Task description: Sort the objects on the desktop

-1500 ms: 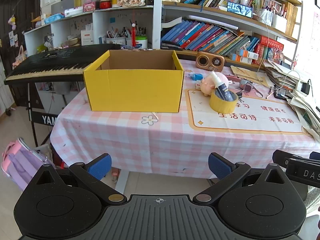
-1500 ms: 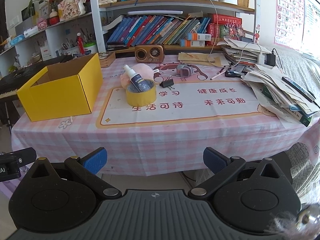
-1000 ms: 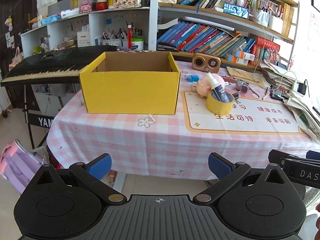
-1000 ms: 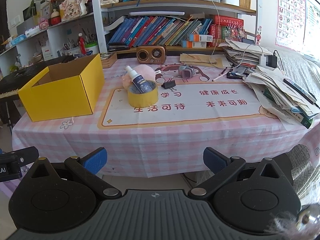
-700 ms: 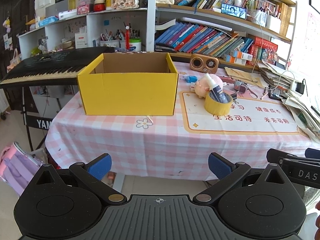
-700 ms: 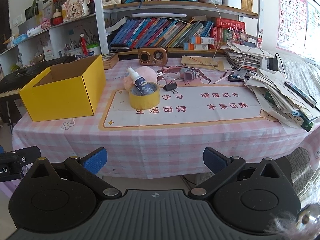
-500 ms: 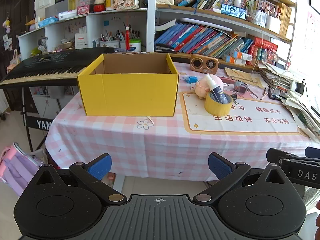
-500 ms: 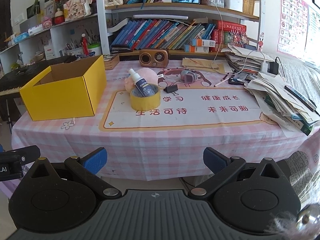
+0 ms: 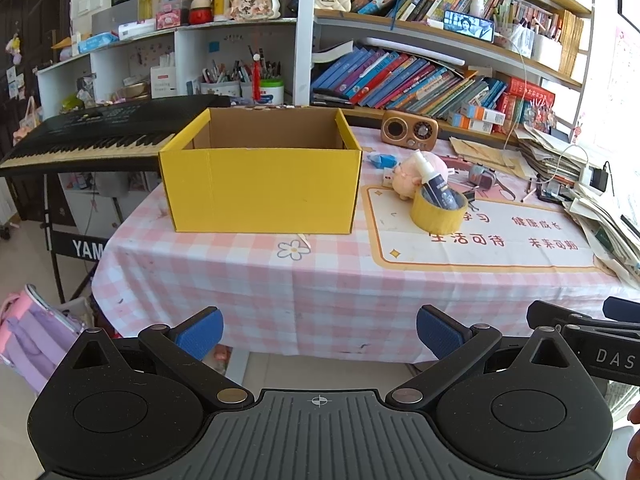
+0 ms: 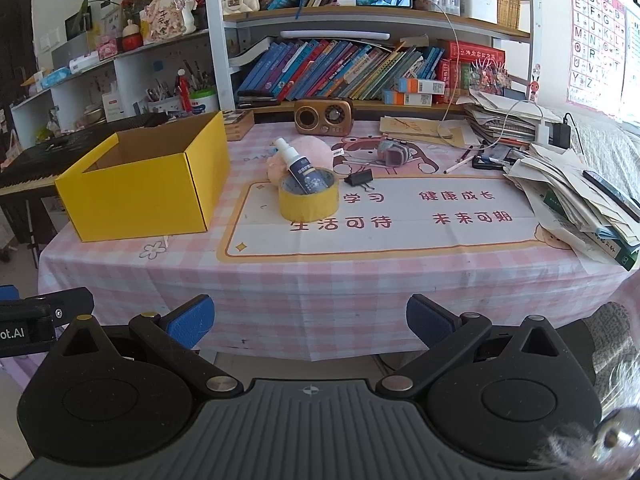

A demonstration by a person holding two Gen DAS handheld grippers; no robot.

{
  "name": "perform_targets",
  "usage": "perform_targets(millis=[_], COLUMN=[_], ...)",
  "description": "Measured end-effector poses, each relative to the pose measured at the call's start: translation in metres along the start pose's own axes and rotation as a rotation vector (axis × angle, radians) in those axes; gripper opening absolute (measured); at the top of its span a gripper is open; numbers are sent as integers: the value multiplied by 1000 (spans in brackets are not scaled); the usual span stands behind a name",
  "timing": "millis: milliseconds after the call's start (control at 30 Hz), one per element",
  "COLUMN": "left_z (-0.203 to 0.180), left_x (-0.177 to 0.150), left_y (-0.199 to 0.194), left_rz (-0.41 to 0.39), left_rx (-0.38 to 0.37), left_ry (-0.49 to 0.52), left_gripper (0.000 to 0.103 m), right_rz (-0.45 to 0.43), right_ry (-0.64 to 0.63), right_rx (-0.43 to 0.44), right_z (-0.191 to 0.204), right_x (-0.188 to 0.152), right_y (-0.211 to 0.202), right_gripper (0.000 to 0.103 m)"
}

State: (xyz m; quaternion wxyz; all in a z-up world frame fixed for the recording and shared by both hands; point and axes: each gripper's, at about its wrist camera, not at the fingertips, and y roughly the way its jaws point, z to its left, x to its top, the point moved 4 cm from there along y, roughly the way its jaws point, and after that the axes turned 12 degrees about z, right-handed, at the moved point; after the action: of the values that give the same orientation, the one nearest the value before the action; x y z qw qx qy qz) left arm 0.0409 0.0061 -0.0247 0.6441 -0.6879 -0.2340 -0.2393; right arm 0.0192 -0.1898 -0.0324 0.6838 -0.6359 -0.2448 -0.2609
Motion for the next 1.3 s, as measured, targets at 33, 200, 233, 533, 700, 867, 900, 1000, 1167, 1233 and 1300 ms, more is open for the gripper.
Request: perform_targets(millis=[33,200,233,533,700,867,900,1000,1167,1233,1300], left_z=[1,2,2,4,4,3,2,0,-5,-7,-9], left_x=[0,-3,-3,-1,0,1,2,3,7,9,10], left_y=[0,0,0,0,1,3,4,6,11,14,17], left_rz=[0,-1,-2,-7,-7,-5,-3,1,10,14,17], left_rx=[-1,-4,-4,9,13,15,16,17,19,19,19], left_ry=[-3,-7,-8,-20,-27,-30,-29,-26,-20,-18,-16], left_gripper=[103,103,103,103,103,103,103,103,103,103,103], right_rz=[0,0,1,2,3,6,8,14,18,19,21], right_ry=[-1,-5,-6,-13,-17,-21,-20,-17,-9,-6,-6], right_rx=[2,11,13,44,60,60,58,56,61,62,64], right_z=[1,3,4,5,4,3,2,-1,-7,-9,-12], right_x=[0,1,1,6,8,10,10,11,14,15,16], right_y=[0,0,0,4,6,9,10,14,19,21,24], right_gripper=[103,103,103,103,103,103,103,103,103,103,102])
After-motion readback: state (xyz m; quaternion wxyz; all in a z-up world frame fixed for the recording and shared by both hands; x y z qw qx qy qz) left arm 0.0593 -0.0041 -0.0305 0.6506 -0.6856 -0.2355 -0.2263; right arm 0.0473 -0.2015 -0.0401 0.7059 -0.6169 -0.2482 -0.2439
